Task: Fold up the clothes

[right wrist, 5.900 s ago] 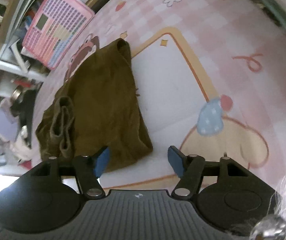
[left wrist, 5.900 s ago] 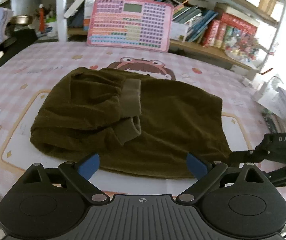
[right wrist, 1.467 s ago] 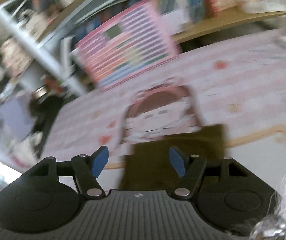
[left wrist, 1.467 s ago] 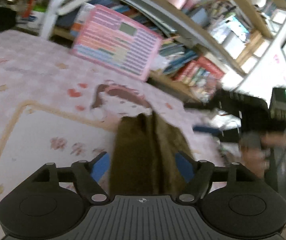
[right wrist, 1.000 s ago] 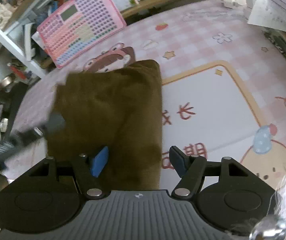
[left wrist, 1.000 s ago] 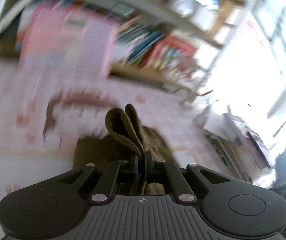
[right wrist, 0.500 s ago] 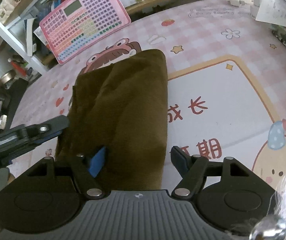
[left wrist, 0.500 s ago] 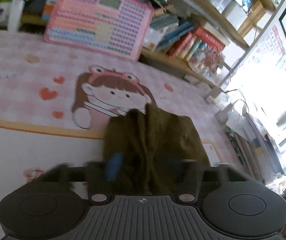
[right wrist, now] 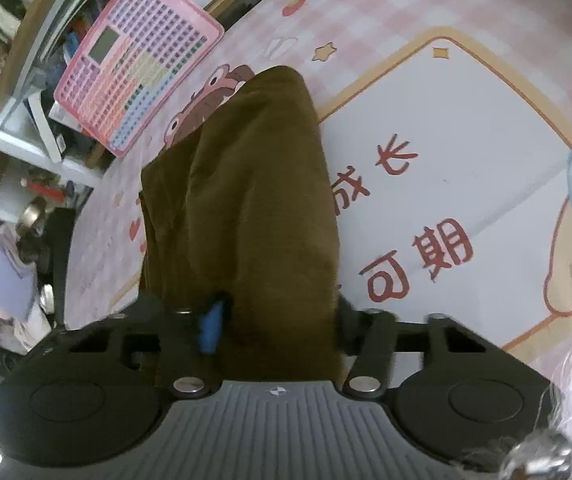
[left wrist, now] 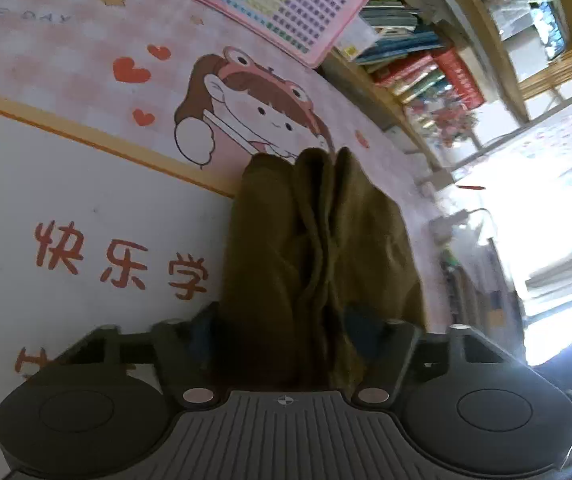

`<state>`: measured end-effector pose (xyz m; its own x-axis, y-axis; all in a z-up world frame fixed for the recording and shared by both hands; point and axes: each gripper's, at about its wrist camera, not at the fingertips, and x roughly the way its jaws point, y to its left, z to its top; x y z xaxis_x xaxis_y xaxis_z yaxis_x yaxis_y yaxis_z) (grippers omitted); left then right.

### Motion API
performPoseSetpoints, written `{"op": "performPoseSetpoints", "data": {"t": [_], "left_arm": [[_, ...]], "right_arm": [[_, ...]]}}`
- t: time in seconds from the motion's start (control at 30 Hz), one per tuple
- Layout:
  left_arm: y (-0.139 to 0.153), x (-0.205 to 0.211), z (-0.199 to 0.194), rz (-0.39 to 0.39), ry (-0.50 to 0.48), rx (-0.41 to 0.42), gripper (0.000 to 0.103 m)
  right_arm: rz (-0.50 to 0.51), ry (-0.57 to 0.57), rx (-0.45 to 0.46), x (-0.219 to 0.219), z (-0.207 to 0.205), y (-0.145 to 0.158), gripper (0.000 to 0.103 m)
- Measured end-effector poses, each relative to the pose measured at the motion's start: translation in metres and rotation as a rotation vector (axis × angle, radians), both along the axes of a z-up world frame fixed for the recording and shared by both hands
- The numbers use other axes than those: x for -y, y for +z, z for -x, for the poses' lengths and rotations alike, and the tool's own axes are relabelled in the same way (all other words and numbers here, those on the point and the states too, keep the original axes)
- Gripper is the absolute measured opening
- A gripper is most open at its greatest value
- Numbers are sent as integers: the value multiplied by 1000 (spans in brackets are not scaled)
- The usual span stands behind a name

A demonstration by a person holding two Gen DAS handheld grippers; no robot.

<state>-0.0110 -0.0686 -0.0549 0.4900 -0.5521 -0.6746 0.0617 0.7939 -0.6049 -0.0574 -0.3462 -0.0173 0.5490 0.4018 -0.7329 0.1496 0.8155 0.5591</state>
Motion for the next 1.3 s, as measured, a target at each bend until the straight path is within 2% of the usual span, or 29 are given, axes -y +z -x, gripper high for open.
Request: {"op": "performPoseSetpoints", "data": {"t": [0.07,0.1,0.17,0.27,0.33,0.4,0.47,0.53,0.6,0.7,0.77,0.8,0.87,0.97,1.1,1.17,1.3], "left_arm": [[2,7,2,-14,-5,0,32],[5,11,5,-35,-13,20,29],[16,21,14,-94,-38,86,28],[15,27,19,-123,-61,95,29],[11,23,16,-94,-50,67,31],[6,19,14,-65,-39,39,38],[1,15,11,-36,-29,11,52],[-4,12,9,-5,-17,-9,56],[-7,12,7,25,3,-12,57],[-6,19,5,34,15,-11,52],[0,25,7,6,25,3,40],[4,28,8,-9,29,10,37],[10,34,10,-37,39,23,28],[19,43,13,-75,53,43,27],[27,52,18,-96,68,66,28],[31,56,20,-107,76,77,28],[38,64,25,-129,91,99,28]], "right_arm": [[91,50,56,-10,2,9,33],[136,74,85,-14,3,14,30],[227,124,141,-24,5,23,29],[284,157,167,-27,9,26,29],[263,147,136,-21,8,21,30],[231,129,105,-14,7,15,32],[176,95,72,-4,6,11,36],[129,76,45,3,5,6,43],[84,61,20,8,3,1,44],[27,65,-4,15,0,-5,45],[7,88,-10,16,-4,-6,40],[11,109,-6,16,-5,-4,34],[48,159,34,12,-6,4,29],[113,231,140,7,-4,25,27],[135,283,269,10,-1,49,27],[121,299,292,15,-1,53,27],[97,324,279,22,-5,47,27]]}}
